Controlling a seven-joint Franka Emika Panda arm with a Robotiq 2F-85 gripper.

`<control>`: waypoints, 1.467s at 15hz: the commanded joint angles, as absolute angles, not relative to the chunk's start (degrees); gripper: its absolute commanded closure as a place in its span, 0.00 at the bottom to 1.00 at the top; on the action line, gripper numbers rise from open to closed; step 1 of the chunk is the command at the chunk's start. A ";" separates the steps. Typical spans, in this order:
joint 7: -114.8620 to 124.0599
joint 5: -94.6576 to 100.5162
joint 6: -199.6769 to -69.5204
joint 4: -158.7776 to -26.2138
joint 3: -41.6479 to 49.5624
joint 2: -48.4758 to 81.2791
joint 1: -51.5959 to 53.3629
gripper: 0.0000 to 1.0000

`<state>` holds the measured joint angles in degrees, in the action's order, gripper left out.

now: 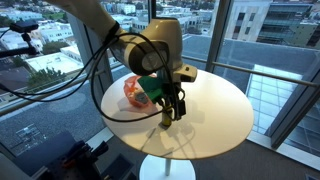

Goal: Remove the brown bottle from the plastic bag

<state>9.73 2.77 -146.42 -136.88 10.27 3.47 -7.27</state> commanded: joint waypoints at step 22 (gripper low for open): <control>11.27 4.25 -145.76 -137.33 10.59 2.27 -7.56 0.00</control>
